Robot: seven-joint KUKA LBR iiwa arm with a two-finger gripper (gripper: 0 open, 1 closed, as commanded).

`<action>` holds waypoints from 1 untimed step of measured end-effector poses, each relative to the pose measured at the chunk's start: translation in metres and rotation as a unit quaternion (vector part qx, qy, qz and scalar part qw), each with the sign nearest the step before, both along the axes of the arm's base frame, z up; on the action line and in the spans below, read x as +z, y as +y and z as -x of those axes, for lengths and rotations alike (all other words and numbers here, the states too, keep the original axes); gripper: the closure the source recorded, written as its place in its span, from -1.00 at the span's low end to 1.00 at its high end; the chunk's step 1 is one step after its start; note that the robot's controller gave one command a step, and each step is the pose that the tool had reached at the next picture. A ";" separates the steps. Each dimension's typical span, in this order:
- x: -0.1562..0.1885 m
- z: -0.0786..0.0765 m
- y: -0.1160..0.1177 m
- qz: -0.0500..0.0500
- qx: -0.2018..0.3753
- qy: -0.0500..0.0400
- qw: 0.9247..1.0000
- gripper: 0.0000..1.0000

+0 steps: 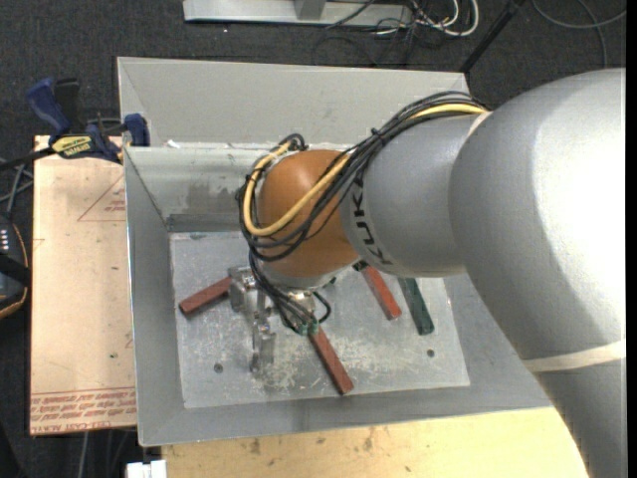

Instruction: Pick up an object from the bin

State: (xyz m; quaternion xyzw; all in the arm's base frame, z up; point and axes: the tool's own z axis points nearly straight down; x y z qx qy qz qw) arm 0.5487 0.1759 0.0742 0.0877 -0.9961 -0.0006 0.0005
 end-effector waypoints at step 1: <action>-0.001 -0.033 0.035 0.000 0.017 -0.002 1.000 -1.00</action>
Offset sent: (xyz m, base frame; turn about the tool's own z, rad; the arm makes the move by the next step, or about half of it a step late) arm 0.0679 0.0729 0.0091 0.0021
